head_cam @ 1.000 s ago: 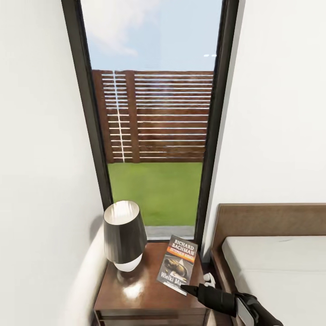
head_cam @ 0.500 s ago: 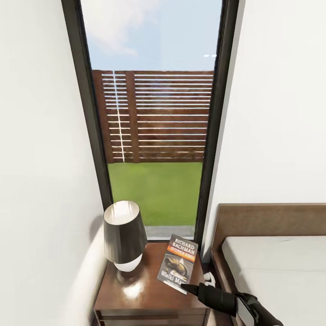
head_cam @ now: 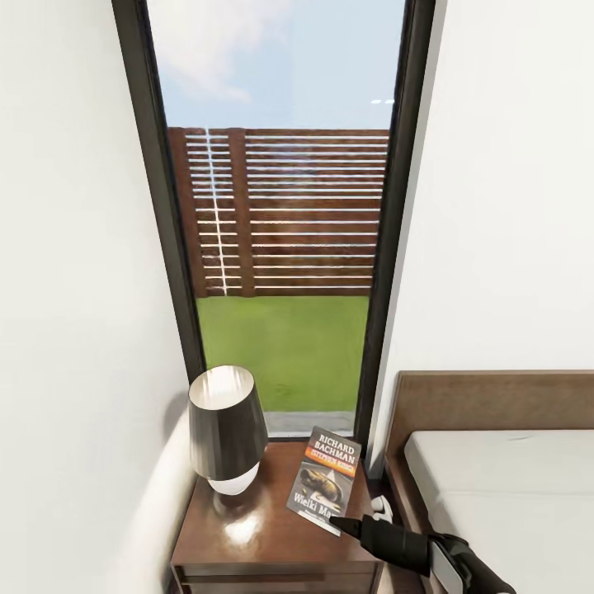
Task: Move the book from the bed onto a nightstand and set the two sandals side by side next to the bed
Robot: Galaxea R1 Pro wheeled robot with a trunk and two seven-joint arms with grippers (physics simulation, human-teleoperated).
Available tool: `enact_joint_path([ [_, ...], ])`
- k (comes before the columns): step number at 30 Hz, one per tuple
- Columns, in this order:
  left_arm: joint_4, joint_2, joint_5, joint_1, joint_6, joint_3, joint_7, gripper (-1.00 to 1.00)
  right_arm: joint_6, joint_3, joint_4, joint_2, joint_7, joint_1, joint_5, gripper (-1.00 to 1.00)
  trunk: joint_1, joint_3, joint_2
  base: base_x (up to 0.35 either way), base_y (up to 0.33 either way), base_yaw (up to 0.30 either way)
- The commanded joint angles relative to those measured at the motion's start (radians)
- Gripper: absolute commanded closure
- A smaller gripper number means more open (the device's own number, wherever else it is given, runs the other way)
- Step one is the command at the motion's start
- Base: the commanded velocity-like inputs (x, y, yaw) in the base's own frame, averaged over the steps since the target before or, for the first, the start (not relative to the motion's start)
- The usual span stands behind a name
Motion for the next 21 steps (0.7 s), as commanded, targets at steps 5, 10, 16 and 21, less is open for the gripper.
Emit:
enact_joint_path([
  [5,-0.002,0.001,0.008,0.0,-0.003,-0.007,0.003,-1.0,0.018,-0.002,0.0,0.001,-0.025,-0.001,-0.007,1.0,0.0,0.0,-0.001,0.0,0.0,0.0],
  [10,-0.003,0.0,0.007,0.0,-0.003,-0.007,0.003,-1.0,0.071,-0.002,-0.003,0.001,-0.052,-0.001,-0.008,1.0,0.0,0.0,-0.001,0.0,0.0,0.0],
  [16,-0.003,0.002,0.007,0.0,-0.003,-0.008,0.002,-1.0,0.113,-0.003,-0.007,0.001,-0.064,-0.006,-0.009,1.0,0.0,0.0,-0.001,0.0,0.0,0.0],
  [21,-0.003,0.004,0.006,0.0,-0.003,-0.008,0.002,-1.0,0.135,-0.023,-0.009,0.001,-0.071,-0.012,-0.011,1.0,0.0,0.0,-0.001,0.0,0.0,0.0],
])
